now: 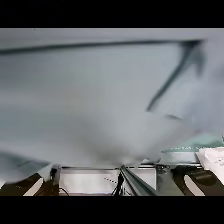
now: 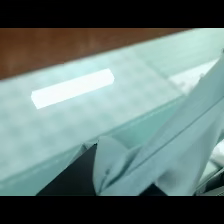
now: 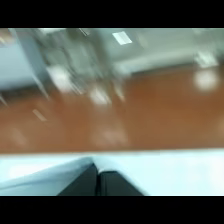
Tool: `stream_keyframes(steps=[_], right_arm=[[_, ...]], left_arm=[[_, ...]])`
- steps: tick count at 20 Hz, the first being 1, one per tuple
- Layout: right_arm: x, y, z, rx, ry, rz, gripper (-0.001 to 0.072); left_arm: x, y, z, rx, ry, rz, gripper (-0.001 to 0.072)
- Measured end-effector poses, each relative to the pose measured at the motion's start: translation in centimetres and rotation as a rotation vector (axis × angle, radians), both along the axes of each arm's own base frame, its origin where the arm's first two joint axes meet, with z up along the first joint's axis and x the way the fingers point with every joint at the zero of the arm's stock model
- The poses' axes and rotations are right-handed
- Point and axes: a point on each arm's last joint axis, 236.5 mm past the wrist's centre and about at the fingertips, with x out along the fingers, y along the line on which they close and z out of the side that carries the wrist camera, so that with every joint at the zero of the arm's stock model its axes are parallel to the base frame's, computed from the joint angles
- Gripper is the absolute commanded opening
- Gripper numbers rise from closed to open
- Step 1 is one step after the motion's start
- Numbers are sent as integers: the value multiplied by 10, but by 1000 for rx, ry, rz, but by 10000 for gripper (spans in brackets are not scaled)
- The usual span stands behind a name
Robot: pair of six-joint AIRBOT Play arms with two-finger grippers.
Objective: Fold the shirts.
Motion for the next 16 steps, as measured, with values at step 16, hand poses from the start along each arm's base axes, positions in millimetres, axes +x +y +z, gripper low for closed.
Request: stream_keyframes(steps=[16], right_arm=[[297, -20, -345, -433, 757, -26, 25]], left_arm=[[262, 30, -362, 440, 650, 228, 24]])
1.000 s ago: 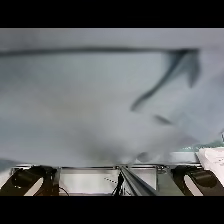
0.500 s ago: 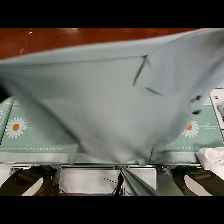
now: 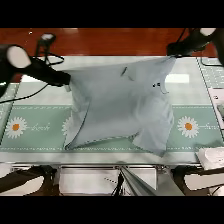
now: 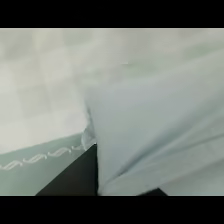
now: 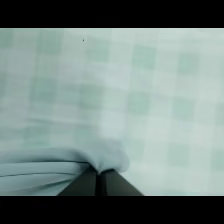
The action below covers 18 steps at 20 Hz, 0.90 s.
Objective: Fold the shirts.
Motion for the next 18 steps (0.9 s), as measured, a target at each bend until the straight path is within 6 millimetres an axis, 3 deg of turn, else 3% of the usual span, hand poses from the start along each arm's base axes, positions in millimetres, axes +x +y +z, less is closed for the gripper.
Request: stream_keyframes(steps=[3, 5, 6, 7, 8, 9, 10, 12, 14, 18], right_arm=[[7, 1, -36, 8, 61, -20, 25], [9, 3, -50, 16, 87, -25, 40], [9, 4, -52, 16, 91, -25, 193], [9, 2, -52, 11, 91, -27, 480], [9, -3, -49, -10, 86, -25, 615], [7, -4, -44, -20, 83, -13, 614], [3, -5, -36, -38, 81, 8, 614], [-12, -10, -19, -73, 95, 44, 601], [-31, -34, 2, -129, 115, 16, 596], [-86, -98, 18, -146, 193, -120, 597]], left_arm=[[8, 4, -55, 26, 106, 5, 25], [6, 6, -79, 40, 164, 6, 26], [5, 8, -85, 47, 183, -1, 67], [7, 10, -85, 51, 188, -2, 272], [10, 16, -83, 61, 192, 4, 490], [14, 20, -76, 61, 187, 11, 658], [20, 24, -66, 59, 177, 21, 701], [24, 36, -42, 48, 181, 55, 682], [19, 53, -18, 48, 190, 96, 679], [-29, 86, 15, 39, 226, 167, 677]])
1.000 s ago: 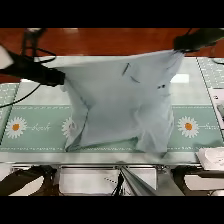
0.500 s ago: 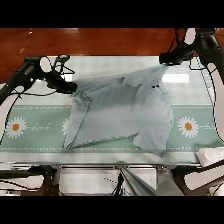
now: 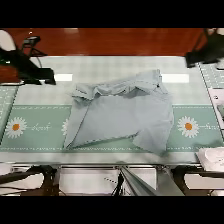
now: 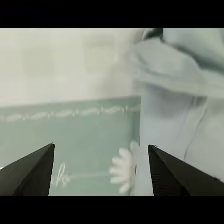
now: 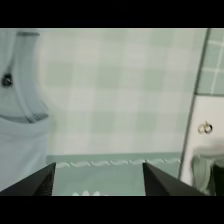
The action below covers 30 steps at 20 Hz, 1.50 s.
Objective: Fold the shirts.
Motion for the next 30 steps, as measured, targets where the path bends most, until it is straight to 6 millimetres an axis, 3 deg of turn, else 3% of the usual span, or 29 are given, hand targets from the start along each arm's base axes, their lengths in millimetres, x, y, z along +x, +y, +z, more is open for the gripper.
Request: stream_keyframes(steps=[2, 4, 8, 11, 15, 20, 21, 23, 24, 30], right_arm=[[-33, -31, -9, 45, 21, -86, 597], [-61, -47, -28, 142, 31, -155, 597], [-102, -43, -74, 391, 57, -256, 597], [-109, -36, -88, 485, 44, -279, 596], [-107, -28, -91, 547, 15, -280, 595], [-106, -25, -92, 571, 4, -277, 595], [-106, -24, -92, 574, 7, -276, 595], [-108, -24, -92, 574, 13, -274, 595], [-108, -23, -92, 576, 16, -273, 594], [-113, -24, -95, 565, 36, -265, 541]], left_arm=[[-38, 12, -4, -1, 42, 30, 677], [-83, 11, -20, -29, 110, 44, 678], [-163, -20, -69, -143, 274, 9, 689], [-205, -43, -101, -189, 370, -33, 720], [-228, -65, -131, -235, 404, -47, 720], [-231, -87, -151, -298, 429, -28, 720], [-232, -89, -155, -301, 437, -29, 669], [-234, -93, -162, -304, 466, -26, 104], [-235, -93, -165, -301, 478, -22, 43], [-250, -69, -174, -191, 539, -67, 24]])
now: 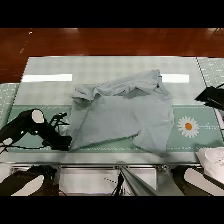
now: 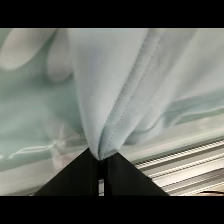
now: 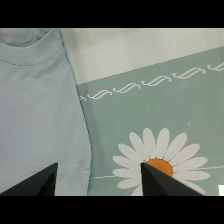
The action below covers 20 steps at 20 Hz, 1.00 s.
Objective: Fold the shirts.
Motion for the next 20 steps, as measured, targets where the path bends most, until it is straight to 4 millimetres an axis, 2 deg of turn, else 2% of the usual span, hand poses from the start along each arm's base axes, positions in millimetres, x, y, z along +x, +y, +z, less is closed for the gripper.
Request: stream_keyframes(steps=[1, 2, 4, 9, 16, 18, 19, 20], right_arm=[[-2, -1, -2, -6, 9, 5, 564], [-6, -1, -6, -3, 20, 10, 626], [-16, 6, -20, 25, 51, 23, 626], [-36, 36, -60, 143, 97, 29, 596], [-39, 68, -107, 223, 71, -40, 596], [-37, 83, -119, 244, 82, -27, 593], [-35, 91, -121, 260, 84, -22, 508], [-33, 99, -125, 267, 85, -12, 336]], left_arm=[[1, 3, 0, 12, -8, -10, 24], [3, 6, 1, 23, -24, -18, 24], [8, 9, 3, 34, -65, -24, 24], [13, 11, 12, 34, -120, -30, 24], [22, 6, 15, 17, -166, -13, 24], [27, 1, 15, -1, -187, 6, 24], [29, -1, 16, -9, -195, 14, 24], [30, -3, 16, -14, -197, 18, 24]])
